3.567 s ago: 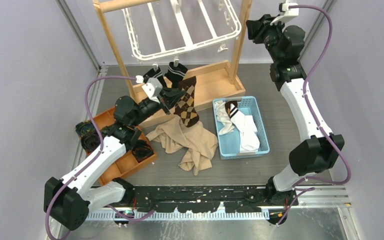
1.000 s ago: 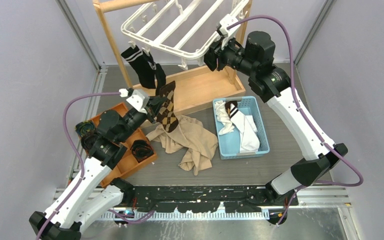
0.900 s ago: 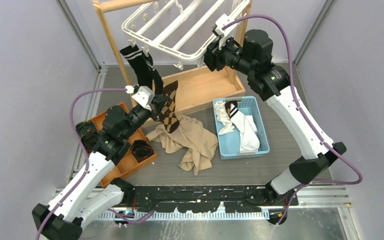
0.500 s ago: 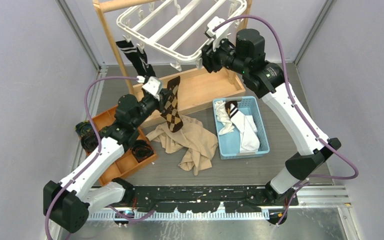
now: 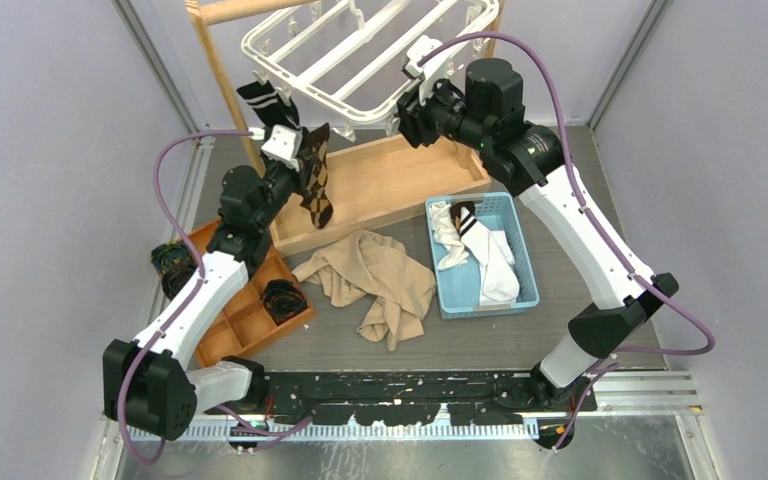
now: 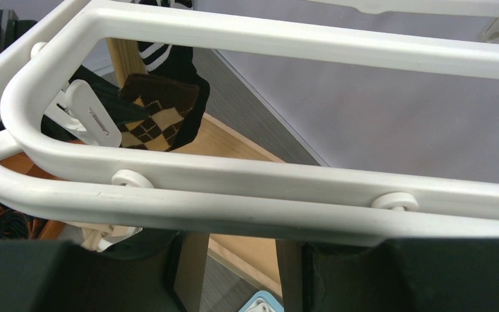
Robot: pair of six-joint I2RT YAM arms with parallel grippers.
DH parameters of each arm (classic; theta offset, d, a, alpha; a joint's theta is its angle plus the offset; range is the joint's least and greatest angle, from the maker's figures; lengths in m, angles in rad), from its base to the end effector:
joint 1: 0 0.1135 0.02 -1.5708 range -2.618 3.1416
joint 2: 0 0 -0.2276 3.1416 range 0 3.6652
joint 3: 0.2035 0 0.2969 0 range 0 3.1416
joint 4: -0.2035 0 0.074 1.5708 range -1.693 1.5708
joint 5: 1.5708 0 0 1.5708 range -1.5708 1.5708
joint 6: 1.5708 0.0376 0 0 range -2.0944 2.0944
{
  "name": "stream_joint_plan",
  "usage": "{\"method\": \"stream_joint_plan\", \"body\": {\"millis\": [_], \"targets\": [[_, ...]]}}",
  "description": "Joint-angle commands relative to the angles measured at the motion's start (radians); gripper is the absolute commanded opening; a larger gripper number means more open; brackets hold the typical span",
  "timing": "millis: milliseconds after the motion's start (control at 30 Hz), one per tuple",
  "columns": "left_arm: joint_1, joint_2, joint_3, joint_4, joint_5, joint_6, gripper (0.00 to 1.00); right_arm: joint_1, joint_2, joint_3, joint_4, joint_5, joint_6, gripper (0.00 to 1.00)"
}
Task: Clip the socks to the hanger
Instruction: Rotate the hanger at the clothesline.
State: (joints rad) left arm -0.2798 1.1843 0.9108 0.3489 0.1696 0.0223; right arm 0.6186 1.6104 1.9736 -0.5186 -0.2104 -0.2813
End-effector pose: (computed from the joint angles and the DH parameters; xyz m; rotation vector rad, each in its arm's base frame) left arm 0.3261 -0.1003 0.3119 0.3615 1.4615 -0.3340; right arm 0.3123 0.2319 0.4832 -0.8956 1.4940 0.4297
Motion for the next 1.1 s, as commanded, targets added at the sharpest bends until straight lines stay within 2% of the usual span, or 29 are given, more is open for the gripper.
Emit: {"method": "stream_joint_plan", "body": {"millis": [0, 500, 700, 867, 1067], "targets": [[0.035, 0.037, 0.083, 0.096, -0.024, -0.049, 0.0, 0.004, -0.054, -0.029, 0.071, 0.009, 0.005, 0.48], [0.107, 0.08, 0.138, 0.116, -0.063, -0.161, 0.0, -0.025, -0.248, -0.277, 0.155, 0.107, 0.045, 0.78], [0.12, 0.09, 0.156, 0.114, -0.069, -0.193, 0.0, -0.08, -0.315, -0.346, 0.195, 0.125, 0.093, 0.99], [0.135, 0.113, 0.186, 0.114, -0.078, -0.216, 0.0, -0.196, -0.359, -0.401, 0.295, 0.056, 0.239, 1.0], [0.145, 0.138, 0.218, 0.108, -0.078, -0.226, 0.0, -0.323, -0.383, -0.483, 0.559, 0.012, 0.556, 1.0]]}}
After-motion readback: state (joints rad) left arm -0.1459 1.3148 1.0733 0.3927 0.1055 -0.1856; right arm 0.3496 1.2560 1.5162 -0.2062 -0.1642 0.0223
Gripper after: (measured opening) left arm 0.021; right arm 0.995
